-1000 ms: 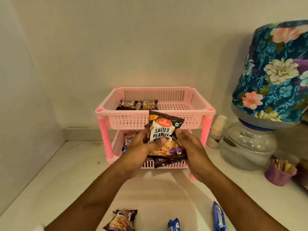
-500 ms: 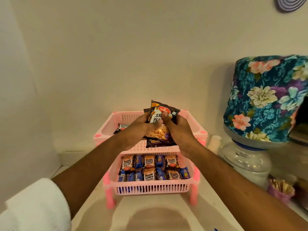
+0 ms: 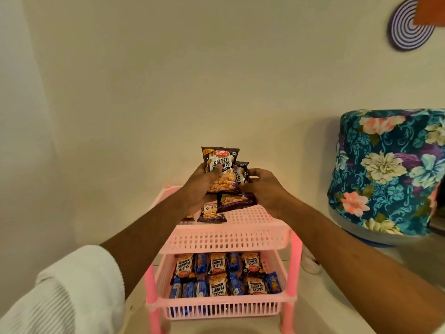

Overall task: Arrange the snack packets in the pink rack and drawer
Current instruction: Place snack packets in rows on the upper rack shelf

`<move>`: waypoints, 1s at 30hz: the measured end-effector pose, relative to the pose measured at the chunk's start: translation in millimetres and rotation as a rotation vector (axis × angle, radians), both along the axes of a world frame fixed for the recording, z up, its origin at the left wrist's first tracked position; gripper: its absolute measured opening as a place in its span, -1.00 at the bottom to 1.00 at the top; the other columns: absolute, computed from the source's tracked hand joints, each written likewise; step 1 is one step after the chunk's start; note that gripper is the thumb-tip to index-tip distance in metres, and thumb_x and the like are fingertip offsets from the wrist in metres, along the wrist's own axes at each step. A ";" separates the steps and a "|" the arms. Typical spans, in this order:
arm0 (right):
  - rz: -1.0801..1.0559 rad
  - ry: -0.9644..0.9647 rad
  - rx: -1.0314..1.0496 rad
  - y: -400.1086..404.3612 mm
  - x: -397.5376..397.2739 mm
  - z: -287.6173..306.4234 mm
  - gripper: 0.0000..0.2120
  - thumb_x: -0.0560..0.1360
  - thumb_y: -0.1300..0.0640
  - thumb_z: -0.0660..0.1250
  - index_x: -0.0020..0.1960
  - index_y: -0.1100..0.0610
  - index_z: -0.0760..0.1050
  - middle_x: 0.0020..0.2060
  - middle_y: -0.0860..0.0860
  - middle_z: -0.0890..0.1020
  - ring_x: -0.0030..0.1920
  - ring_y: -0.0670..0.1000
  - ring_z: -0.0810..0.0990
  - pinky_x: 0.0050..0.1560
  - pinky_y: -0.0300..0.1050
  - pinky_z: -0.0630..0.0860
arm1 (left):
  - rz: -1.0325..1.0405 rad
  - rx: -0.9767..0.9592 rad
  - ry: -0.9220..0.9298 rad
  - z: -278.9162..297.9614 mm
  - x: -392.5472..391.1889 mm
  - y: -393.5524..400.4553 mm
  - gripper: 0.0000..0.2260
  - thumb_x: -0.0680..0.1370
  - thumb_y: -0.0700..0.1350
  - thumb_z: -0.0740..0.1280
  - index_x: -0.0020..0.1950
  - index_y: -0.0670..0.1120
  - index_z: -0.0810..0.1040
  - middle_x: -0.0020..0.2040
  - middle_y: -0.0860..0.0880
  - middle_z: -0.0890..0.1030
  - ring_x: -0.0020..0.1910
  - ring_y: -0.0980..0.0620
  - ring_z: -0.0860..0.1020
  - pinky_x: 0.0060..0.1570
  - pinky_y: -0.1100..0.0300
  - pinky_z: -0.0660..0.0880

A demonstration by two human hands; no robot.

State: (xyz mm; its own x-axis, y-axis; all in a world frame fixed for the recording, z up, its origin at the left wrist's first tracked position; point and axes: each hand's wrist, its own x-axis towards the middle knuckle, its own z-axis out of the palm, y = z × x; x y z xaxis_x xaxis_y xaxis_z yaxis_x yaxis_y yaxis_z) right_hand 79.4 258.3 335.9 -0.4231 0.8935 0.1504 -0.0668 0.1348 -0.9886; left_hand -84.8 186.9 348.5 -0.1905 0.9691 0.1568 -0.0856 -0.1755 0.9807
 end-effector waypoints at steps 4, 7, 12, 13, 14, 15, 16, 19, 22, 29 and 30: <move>-0.177 -0.071 -0.007 30.0 -0.7 -3.3 -0.63 0.45 0.50 0.37 0.14 0.14 0.57 0.01 0.17 0.71 0.01 0.17 0.70 0.11 0.13 0.65 | 0.181 -0.047 0.094 -0.5 -11.0 22.3 -0.68 0.55 0.02 0.38 0.26 -0.04 0.53 0.18 -0.08 0.65 0.22 -0.11 0.58 0.29 -0.17 0.45; -0.233 -0.136 -0.052 56.3 -0.2 -10.2 -0.68 0.44 0.50 0.32 -0.06 0.10 0.56 -0.03 0.20 0.71 0.01 0.25 0.71 0.11 0.28 0.63 | 0.279 -0.099 0.236 -7.2 -21.2 41.7 -0.79 0.52 -0.01 0.42 0.08 -0.08 0.61 0.04 -0.10 0.69 0.05 -0.11 0.65 0.14 -0.01 0.55; -0.301 -0.399 0.040 97.8 0.1 -25.5 -0.76 0.51 0.44 0.21 -0.02 0.15 0.53 0.03 0.23 0.68 -0.01 0.21 0.68 0.08 0.20 0.65 | 0.303 -0.163 0.343 -25.4 -34.7 77.7 -0.52 0.51 -0.15 0.45 0.36 -0.03 0.33 0.15 -0.09 0.60 -0.08 0.01 0.60 -0.22 0.17 0.52; -0.304 -0.476 0.060 104.8 -0.1 -28.8 -0.77 0.52 0.41 0.20 0.10 0.20 0.50 0.06 0.23 0.66 0.03 0.21 0.67 0.09 0.18 0.65 | 0.287 -0.180 0.385 -27.8 -35.5 84.2 -0.36 0.51 -0.19 0.45 0.47 0.02 0.19 0.21 -0.12 0.56 -0.10 0.01 0.58 -0.29 0.18 0.49; -0.307 -0.548 0.071 110.3 -0.6 -31.1 -0.73 0.53 0.38 0.20 0.21 0.24 0.44 0.10 0.23 0.63 0.05 0.20 0.65 0.06 0.13 0.65 | 0.263 -0.199 0.435 -29.6 -35.7 90.3 -0.21 0.51 -0.22 0.45 0.55 0.09 0.03 0.30 -0.17 0.51 -0.16 0.02 0.56 -0.36 0.20 0.47; -0.306 -0.615 0.079 118.2 -2.6 -33.4 -0.68 0.53 0.36 0.21 0.28 0.26 0.37 0.13 0.22 0.60 0.05 0.18 0.62 0.00 0.07 0.64 | 0.230 -0.224 0.480 -32.6 -36.0 100.0 -0.11 0.51 -0.24 0.44 0.58 0.15 -0.12 0.39 -0.25 0.43 -0.24 0.04 0.54 -0.43 0.23 0.47; -0.306 -0.670 0.096 122.5 -3.7 -33.9 -0.65 0.54 0.34 0.23 0.31 0.26 0.32 0.16 0.22 0.58 0.04 0.16 0.59 -0.08 0.02 0.61 | 0.194 -0.241 0.528 -35.3 -35.6 107.4 -0.07 0.53 -0.24 0.42 0.57 0.19 -0.21 0.45 -0.31 0.36 -0.31 0.09 0.50 -0.48 0.27 0.47; -0.300 -0.802 0.187 129.8 -4.7 -34.3 -0.56 0.53 0.33 0.25 0.37 0.25 0.23 0.21 0.24 0.53 0.08 0.18 0.55 -0.03 0.09 0.62 | 0.098 -0.259 0.709 -42.6 -30.4 122.9 -0.21 0.59 -0.21 0.35 0.56 0.19 -0.12 0.22 -0.32 0.52 -0.43 0.14 0.37 -0.56 0.36 0.39; -0.216 -0.833 0.240 146.5 -6.5 -43.2 -0.39 0.53 0.36 0.23 0.52 0.10 0.15 0.23 0.23 0.53 0.12 0.21 0.57 0.00 0.10 0.63 | 0.030 -0.352 0.841 -52.3 -27.3 147.7 -0.43 0.61 -0.17 0.30 0.52 0.10 0.10 -0.13 -0.10 0.49 -0.36 0.07 0.40 -0.47 0.25 0.36; -0.094 -0.981 0.312 168.1 -16.7 -66.2 -0.67 0.56 0.35 0.18 0.11 0.16 0.68 0.13 0.09 0.67 -0.03 0.06 0.63 -0.18 -0.09 0.60 | -0.056 -0.459 1.048 -81.3 -23.1 187.7 -0.48 0.61 -0.16 0.27 0.53 0.00 0.16 0.25 -0.20 0.45 0.07 -0.13 0.52 0.00 0.02 0.52; -0.080 -1.060 0.365 168.9 -17.4 -69.5 -0.71 0.56 0.32 0.20 0.13 0.21 0.67 0.15 0.11 0.68 0.03 0.11 0.64 -0.05 -0.02 0.61 | -0.062 -0.459 1.124 -85.5 -22.5 189.8 -0.46 0.61 -0.15 0.26 0.55 0.01 0.14 0.33 -0.22 0.39 0.17 -0.18 0.50 0.12 -0.02 0.53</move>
